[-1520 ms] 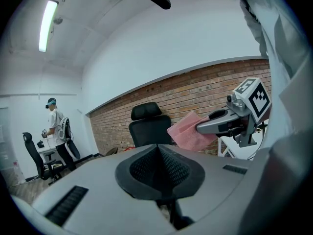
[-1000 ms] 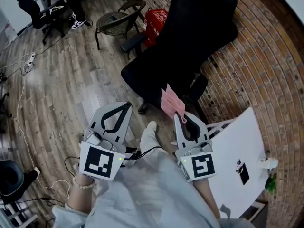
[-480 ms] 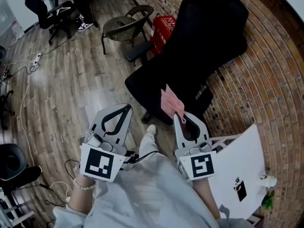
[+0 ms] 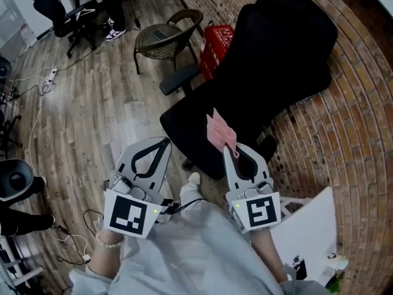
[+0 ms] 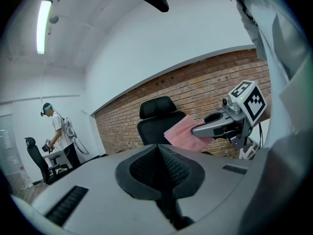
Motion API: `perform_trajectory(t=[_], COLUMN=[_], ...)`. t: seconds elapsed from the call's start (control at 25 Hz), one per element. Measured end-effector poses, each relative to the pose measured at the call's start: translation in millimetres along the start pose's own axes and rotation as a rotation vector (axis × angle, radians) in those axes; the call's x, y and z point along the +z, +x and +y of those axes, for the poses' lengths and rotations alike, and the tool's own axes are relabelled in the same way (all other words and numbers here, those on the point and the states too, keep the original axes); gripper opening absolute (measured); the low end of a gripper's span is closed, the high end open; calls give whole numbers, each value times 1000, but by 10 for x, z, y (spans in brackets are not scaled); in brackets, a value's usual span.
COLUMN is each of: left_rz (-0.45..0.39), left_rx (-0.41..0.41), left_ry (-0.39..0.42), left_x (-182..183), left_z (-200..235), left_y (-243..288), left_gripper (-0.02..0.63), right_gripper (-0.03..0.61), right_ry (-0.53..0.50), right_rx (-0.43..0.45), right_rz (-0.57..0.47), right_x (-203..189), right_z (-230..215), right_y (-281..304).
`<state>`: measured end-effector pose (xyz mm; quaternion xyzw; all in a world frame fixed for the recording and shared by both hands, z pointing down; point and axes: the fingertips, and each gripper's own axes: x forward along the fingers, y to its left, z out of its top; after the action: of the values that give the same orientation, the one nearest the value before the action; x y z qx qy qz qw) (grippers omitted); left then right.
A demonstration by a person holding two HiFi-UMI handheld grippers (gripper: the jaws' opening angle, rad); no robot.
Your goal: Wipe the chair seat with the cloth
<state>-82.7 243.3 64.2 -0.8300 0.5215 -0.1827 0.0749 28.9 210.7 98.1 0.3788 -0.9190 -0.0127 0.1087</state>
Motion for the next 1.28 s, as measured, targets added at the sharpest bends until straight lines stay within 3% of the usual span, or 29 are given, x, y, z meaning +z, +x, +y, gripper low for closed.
perform_trajectory(t=[0.52,0.72,1.28], left_rz=[-8,-9,-1], left_rx=[33,-8,-72], left_ry=[-1,15,5], left_x=[237,270,269], left_z=[303,321,315], left_y=[1017,1383,2078], left_gripper=[18,18,18], right_gripper=[55,55,55], right_ry=[-13,5,59], right_rx=[24,-21,-88], right_rz=[-25,-52,37], right_x=[66,49,-310], right_z=[-911,-1244,-1805], right_y=[577,684,763])
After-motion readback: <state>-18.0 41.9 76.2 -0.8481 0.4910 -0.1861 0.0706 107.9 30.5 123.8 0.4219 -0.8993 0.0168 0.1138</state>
